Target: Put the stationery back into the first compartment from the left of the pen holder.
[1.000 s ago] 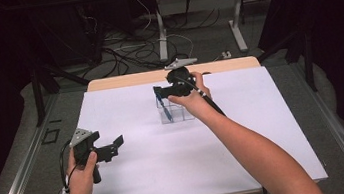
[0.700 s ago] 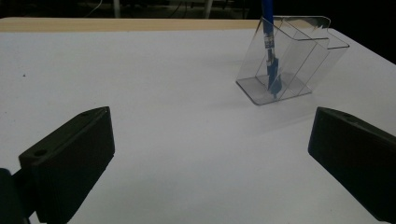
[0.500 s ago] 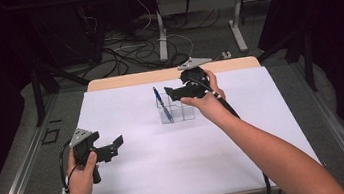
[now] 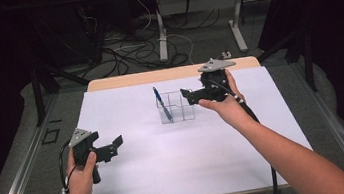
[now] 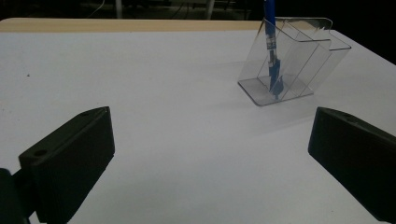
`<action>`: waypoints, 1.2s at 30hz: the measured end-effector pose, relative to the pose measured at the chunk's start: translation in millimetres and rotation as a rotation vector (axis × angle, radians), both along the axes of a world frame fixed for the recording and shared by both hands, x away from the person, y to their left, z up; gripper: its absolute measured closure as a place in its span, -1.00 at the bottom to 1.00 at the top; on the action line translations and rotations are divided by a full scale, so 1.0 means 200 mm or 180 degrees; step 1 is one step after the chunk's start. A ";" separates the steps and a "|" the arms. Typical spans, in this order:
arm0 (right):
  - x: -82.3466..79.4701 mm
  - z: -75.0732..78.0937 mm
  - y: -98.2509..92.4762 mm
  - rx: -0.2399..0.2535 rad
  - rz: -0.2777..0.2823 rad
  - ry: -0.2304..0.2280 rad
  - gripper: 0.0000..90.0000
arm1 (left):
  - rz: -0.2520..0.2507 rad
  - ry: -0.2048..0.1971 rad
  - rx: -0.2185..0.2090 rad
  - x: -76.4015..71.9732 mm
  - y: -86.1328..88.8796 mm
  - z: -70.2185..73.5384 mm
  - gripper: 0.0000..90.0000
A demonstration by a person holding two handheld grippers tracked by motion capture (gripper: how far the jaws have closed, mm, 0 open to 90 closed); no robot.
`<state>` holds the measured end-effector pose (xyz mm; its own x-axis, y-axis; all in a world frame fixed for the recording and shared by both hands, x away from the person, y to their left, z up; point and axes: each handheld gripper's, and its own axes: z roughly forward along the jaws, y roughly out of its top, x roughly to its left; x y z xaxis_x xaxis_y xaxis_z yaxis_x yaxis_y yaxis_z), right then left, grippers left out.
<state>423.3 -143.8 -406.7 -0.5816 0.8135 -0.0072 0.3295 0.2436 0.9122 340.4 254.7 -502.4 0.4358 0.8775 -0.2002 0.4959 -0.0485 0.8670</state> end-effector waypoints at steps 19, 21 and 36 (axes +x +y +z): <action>-0.24 -0.12 -0.27 0.0070 0.0007 0.0143 -1.00 | 0.0037 0.0002 -0.0020 0.00 0.01 0.00 -0.99; -0.26 -0.13 -0.31 0.0126 -0.0009 0.0195 -1.00 | 0.0041 0.0003 -0.0015 0.00 0.01 0.00 -0.99; -0.37 -0.36 -0.53 0.0012 -0.0390 0.0220 -1.00 | 0.0068 0.0016 -0.0016 0.00 0.02 0.00 -0.99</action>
